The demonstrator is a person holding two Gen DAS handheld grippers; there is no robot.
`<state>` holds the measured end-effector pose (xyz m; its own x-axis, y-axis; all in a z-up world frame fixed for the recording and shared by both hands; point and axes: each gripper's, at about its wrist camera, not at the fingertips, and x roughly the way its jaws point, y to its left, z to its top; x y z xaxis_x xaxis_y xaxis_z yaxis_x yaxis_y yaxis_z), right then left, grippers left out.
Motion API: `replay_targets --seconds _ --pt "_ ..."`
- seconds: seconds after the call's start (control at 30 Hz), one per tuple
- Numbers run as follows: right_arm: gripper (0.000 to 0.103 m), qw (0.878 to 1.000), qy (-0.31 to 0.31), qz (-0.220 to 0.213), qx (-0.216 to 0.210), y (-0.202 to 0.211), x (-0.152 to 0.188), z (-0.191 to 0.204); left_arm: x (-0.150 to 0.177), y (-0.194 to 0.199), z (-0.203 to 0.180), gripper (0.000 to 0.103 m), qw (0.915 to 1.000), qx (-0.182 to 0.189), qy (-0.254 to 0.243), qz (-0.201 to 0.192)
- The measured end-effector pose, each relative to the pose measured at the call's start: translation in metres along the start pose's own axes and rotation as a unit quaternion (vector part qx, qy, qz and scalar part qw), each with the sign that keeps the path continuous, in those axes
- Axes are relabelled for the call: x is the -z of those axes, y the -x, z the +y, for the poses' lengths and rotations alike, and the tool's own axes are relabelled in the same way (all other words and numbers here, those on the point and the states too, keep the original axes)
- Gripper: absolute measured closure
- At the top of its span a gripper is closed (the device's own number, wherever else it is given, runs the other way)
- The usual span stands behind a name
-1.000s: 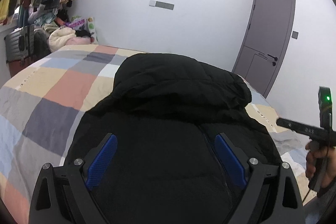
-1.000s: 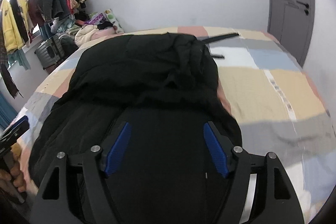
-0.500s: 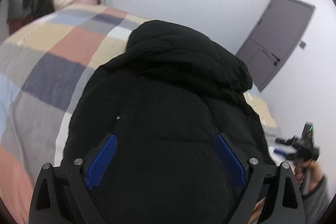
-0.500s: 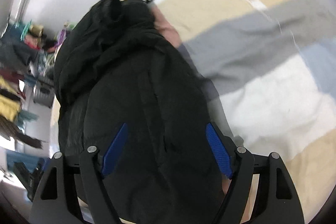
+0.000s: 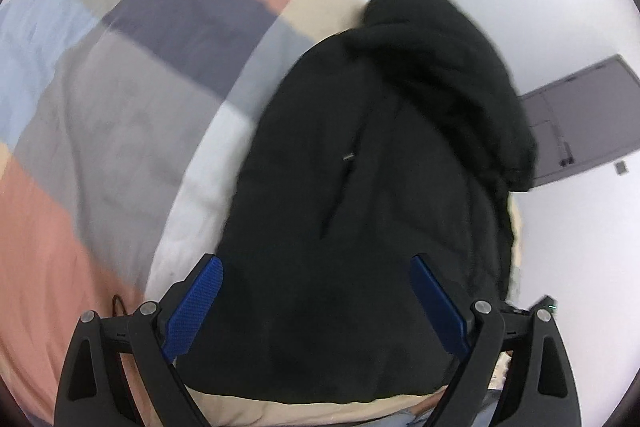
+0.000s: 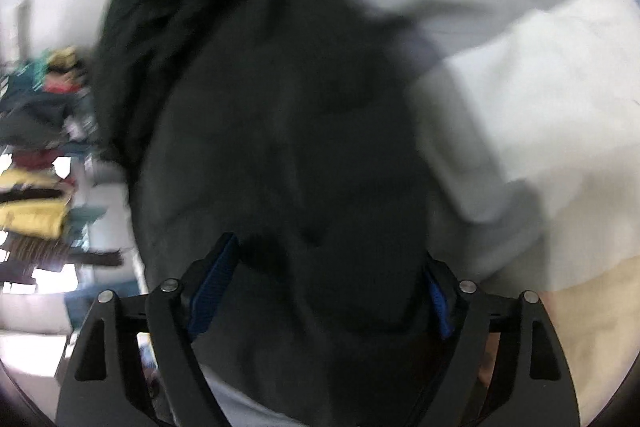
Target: Fold large clothes
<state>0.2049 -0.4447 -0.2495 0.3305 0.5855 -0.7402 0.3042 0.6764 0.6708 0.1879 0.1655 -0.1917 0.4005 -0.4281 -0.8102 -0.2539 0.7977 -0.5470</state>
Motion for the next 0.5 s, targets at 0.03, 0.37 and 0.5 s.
replay_targets --seconds 0.03,0.37,0.5 --pt "0.018 1.000 0.015 -0.001 -0.009 0.002 0.001 0.007 -0.001 -0.003 0.003 0.008 1.0000 -0.003 0.009 0.002" --pt "0.017 0.987 0.093 -0.015 -0.127 0.020 0.010 0.040 -0.013 -0.048 0.024 0.008 0.9950 -0.050 0.047 0.072" --pt "0.017 0.993 0.086 0.017 -0.078 0.002 0.011 0.033 -0.013 -0.065 0.019 0.008 0.9929 -0.035 0.035 0.108"
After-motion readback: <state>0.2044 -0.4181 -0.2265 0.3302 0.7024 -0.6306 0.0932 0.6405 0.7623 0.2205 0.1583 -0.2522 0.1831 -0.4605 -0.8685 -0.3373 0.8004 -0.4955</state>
